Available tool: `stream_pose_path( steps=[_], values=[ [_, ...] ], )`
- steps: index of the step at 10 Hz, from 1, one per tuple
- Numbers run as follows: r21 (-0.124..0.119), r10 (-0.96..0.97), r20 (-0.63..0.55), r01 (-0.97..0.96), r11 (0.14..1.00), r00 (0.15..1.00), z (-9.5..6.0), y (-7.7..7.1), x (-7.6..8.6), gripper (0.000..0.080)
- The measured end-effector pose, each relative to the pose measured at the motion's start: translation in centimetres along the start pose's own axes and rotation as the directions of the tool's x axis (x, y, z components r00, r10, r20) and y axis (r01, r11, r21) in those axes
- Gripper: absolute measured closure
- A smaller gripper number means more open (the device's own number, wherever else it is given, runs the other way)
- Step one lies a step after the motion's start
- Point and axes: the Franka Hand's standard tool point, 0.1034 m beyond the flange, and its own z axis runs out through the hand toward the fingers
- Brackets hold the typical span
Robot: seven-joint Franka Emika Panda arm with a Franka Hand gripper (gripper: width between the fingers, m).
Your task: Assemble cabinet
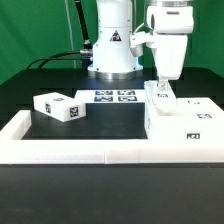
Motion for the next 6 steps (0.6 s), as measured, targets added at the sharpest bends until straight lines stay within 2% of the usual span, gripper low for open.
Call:
stream_pose_path(
  steps=[6],
  values=[
    [0.002,-0.013,-0.001,0.013,1.000,1.000,0.11,0.05,-0.58,0.0731]
  ],
)
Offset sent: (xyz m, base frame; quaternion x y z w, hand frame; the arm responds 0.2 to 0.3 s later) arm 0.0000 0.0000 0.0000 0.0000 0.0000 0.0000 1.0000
